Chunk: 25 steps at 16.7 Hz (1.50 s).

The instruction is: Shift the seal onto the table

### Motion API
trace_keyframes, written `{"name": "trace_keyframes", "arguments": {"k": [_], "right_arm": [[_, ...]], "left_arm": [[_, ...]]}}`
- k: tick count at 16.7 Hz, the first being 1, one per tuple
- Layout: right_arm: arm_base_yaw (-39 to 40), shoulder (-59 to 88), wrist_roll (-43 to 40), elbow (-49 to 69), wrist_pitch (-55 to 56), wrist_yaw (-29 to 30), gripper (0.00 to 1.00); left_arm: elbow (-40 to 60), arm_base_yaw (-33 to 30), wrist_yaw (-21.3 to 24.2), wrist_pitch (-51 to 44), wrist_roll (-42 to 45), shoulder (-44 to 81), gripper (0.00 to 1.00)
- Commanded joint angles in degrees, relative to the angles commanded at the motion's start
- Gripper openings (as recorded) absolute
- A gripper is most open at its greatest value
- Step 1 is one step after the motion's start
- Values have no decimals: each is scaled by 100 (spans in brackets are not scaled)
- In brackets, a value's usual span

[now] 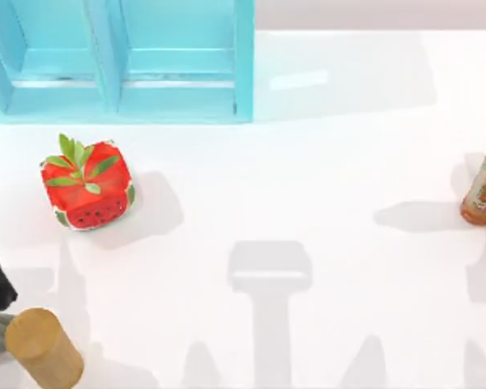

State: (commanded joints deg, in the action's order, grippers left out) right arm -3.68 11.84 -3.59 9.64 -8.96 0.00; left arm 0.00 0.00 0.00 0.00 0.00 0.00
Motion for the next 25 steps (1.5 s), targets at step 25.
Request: {"name": "trace_keyframes", "arguments": {"k": [25], "right_arm": [[-2560,8401,-2525,6760,-6237,-1,100]], "left_arm": [[0,0,0,0,0,0,100]]}}
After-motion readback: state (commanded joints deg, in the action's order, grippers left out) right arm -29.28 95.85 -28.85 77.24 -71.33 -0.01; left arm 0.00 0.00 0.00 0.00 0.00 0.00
